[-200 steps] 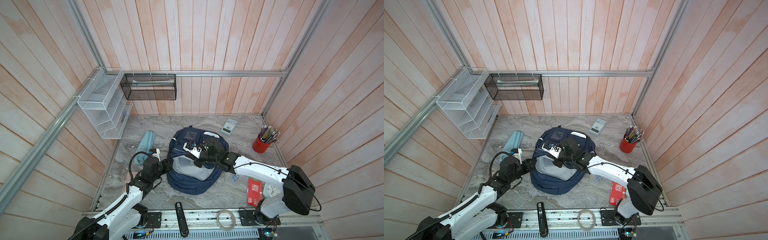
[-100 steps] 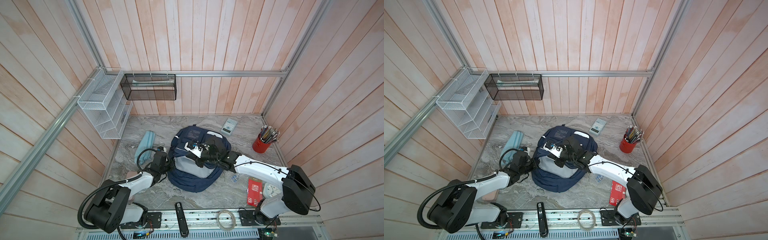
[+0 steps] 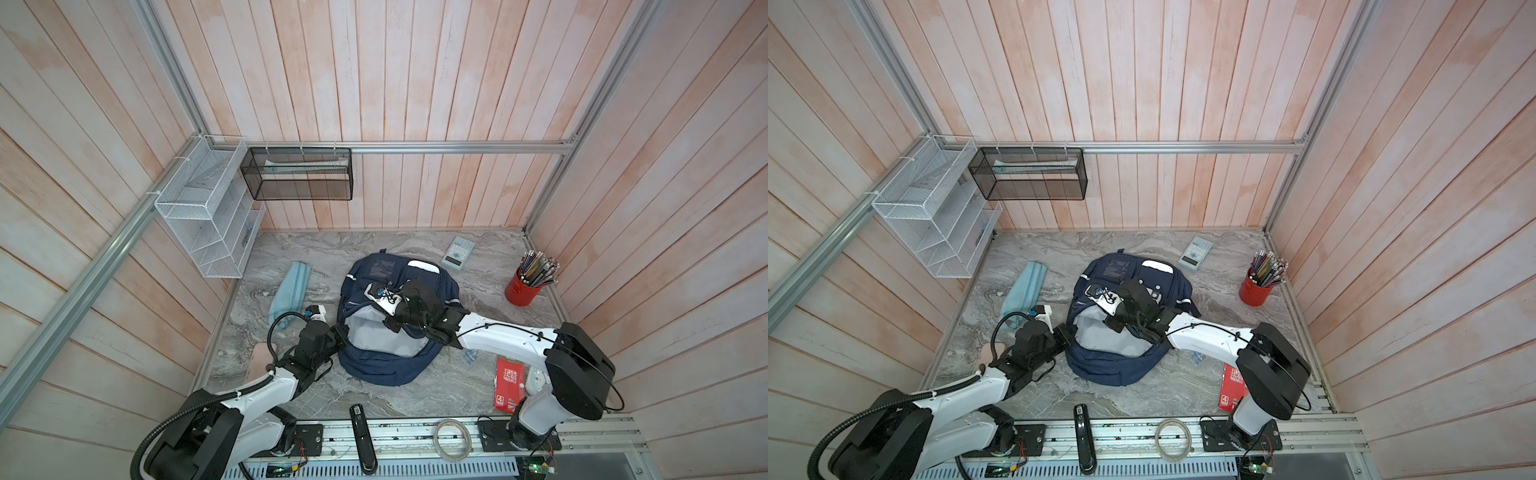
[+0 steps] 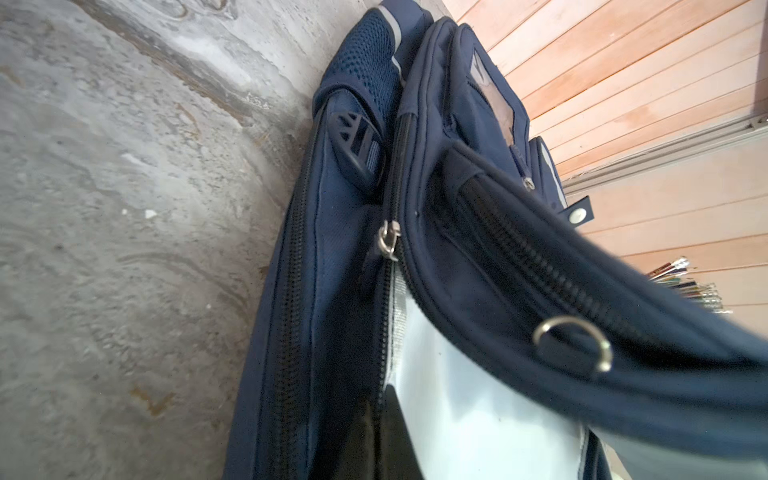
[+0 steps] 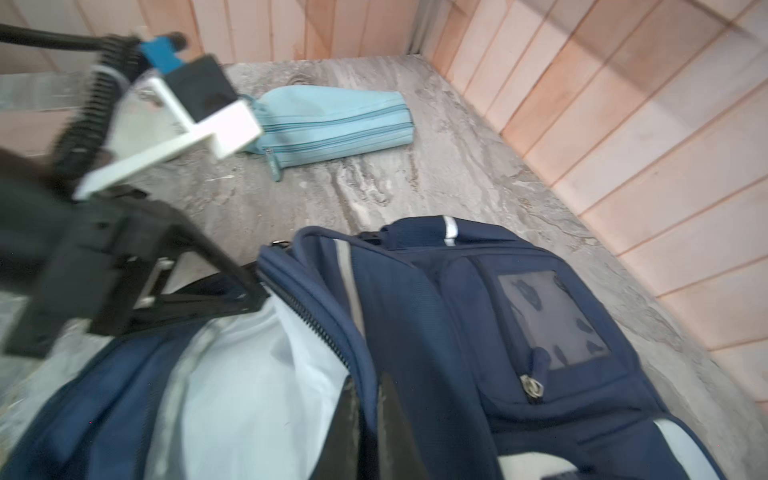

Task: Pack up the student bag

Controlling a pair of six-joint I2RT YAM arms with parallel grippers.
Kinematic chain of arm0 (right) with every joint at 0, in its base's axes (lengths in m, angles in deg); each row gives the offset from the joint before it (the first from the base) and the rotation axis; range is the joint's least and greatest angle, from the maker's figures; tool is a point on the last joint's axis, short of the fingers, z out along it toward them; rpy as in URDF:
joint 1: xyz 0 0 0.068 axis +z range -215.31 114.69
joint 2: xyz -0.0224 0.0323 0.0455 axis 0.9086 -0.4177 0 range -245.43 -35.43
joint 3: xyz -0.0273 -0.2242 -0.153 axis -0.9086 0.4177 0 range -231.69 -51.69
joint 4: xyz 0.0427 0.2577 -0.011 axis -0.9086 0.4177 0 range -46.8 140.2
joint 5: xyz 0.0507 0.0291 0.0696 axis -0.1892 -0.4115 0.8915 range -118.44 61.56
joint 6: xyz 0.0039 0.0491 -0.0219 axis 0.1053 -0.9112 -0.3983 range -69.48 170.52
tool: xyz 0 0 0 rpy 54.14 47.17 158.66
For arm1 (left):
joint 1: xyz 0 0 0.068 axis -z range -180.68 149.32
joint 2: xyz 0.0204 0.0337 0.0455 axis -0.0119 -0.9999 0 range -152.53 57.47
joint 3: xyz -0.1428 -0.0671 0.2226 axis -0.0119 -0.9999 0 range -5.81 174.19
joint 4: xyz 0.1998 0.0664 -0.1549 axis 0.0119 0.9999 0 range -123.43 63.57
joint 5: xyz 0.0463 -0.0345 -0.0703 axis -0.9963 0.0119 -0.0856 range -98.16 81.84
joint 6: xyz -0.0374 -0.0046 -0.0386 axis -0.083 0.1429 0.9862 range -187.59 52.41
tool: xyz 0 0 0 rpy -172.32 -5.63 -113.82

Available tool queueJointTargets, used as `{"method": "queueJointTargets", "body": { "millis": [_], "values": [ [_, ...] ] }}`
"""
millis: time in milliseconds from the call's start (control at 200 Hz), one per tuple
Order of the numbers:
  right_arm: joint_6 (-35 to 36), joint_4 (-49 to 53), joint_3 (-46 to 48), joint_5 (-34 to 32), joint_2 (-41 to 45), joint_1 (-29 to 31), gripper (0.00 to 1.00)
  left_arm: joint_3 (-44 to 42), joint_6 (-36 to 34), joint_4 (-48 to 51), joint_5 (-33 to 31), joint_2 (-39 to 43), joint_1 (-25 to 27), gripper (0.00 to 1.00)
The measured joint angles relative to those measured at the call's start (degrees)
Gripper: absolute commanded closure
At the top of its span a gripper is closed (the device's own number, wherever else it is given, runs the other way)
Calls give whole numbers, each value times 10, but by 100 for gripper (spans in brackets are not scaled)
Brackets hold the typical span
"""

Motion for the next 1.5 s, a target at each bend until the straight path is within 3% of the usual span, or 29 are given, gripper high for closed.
{"method": "queueJointTargets", "body": {
  "millis": [225, 560, 605, 660, 700, 785, 870, 920, 935, 1035, 1275, 1495],
  "values": [
    [21, -14, -134, -3, -117, -13, 100, -6, 28, -4, -61, -7, 45, 100],
    [30, 9, -137, 88, -93, -60, 99, -13, 61, -101, -85, -100, 93, 100],
    [34, 3, -115, 90, -79, -59, 91, -9, 61, -95, -85, -101, 98, 100],
    [37, -8, -88, 87, -63, -57, 70, 0, 59, -82, -84, -100, 107, 96],
    [38, -10, -70, 77, -50, -55, 59, 6, 57, -73, -83, -99, 115, 90],
    [26, -8, -42, 31, -24, -47, 45, 14, 51, -51, -67, -88, 129, 76],
    [11, 4, -16, -23, 10, -32, 30, 16, 42, -28, -50, -63, 137, 55],
    [-14, 11, 9, -57, 41, -23, 25, 19, 37, -15, -43, -45, 139, 43],
    [-16, 14, 16, -61, 50, -20, 17, 20, 38, -11, -40, -40, 139, 41],
    [-69, 34, 74, -108, 129, -14, 2, 33, 24, 22, -28, -1, 142, 39],
    [-250, 136, 130, -187, 289, -22, 2, 57, -40, 105, -30, 71, 168, 39],
    [-460, 300, 172, -198, 385, -105, 2, 195, -163, 245, -44, 42, 200, 39]
  ]
}}
